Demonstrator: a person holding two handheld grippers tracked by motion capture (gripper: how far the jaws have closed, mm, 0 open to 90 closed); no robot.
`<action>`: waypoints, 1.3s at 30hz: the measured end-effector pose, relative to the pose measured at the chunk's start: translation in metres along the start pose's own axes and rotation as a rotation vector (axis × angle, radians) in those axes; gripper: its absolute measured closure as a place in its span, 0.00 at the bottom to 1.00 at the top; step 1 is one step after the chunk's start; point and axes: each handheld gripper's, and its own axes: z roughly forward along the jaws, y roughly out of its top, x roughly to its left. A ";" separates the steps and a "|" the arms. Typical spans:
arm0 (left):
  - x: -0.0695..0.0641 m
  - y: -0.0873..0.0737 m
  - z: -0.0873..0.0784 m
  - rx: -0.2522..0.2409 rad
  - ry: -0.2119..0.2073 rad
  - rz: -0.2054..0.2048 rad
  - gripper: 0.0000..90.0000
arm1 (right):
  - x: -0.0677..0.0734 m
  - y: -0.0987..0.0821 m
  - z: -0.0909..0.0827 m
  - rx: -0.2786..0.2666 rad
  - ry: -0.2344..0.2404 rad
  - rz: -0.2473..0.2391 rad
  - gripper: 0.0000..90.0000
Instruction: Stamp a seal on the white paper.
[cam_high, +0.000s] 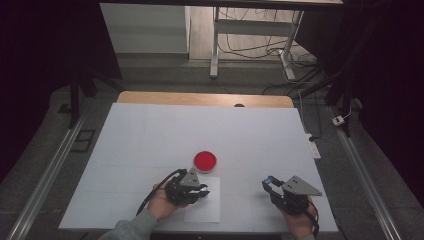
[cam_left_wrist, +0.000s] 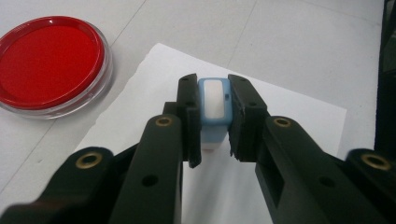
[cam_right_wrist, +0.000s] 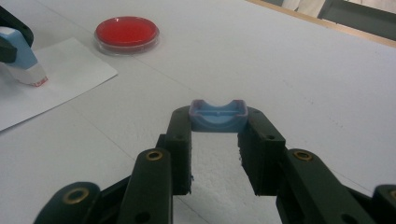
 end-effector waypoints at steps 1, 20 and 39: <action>0.000 -0.001 0.000 -0.003 0.002 0.000 0.85 | 0.000 0.000 0.000 -0.004 0.001 0.002 0.72; -0.002 -0.001 0.000 -0.004 0.015 0.014 0.85 | 0.000 0.000 0.000 0.000 -0.006 -0.004 0.72; 0.002 0.009 -0.035 -0.210 0.015 -0.065 0.84 | -0.001 0.000 -0.001 -0.009 0.001 0.000 0.72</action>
